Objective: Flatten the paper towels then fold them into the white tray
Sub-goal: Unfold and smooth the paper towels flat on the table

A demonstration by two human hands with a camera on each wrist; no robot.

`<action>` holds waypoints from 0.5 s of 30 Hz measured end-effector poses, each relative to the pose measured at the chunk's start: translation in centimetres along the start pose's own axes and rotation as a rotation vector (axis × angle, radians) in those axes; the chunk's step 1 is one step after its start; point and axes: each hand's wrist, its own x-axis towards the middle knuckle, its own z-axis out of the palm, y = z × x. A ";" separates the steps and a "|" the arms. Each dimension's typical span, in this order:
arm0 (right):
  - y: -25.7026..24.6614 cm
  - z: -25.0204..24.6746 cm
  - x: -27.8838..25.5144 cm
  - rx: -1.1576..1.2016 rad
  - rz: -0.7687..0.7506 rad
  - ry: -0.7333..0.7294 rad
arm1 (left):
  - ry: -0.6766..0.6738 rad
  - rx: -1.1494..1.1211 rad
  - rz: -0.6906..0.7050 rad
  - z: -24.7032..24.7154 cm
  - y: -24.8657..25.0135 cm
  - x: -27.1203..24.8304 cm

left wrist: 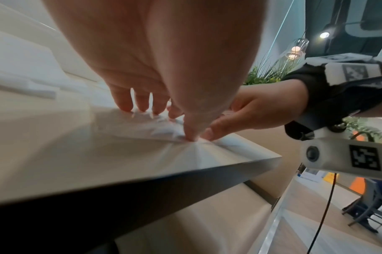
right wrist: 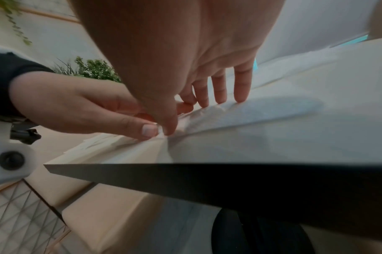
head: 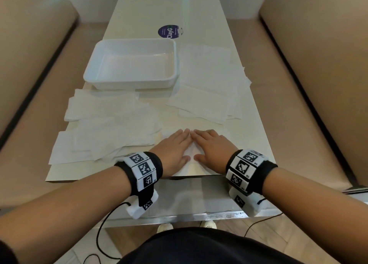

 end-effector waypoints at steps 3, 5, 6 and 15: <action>0.8 0.3 -0.5 -0.008 0.020 -0.003 | -0.047 0.025 -0.038 0.0 -0.1 0.0; 1.7 0.3 -1.1 -0.012 0.043 -0.010 | -0.072 0.024 -0.069 -0.2 -0.4 -0.3; 2.2 0.3 -1.4 -0.012 0.056 -0.014 | -0.085 0.026 -0.083 -0.3 -0.7 -0.5; 3.6 -0.3 -3.8 -0.003 0.107 -0.021 | -0.071 0.006 -0.116 -0.4 -1.4 -1.5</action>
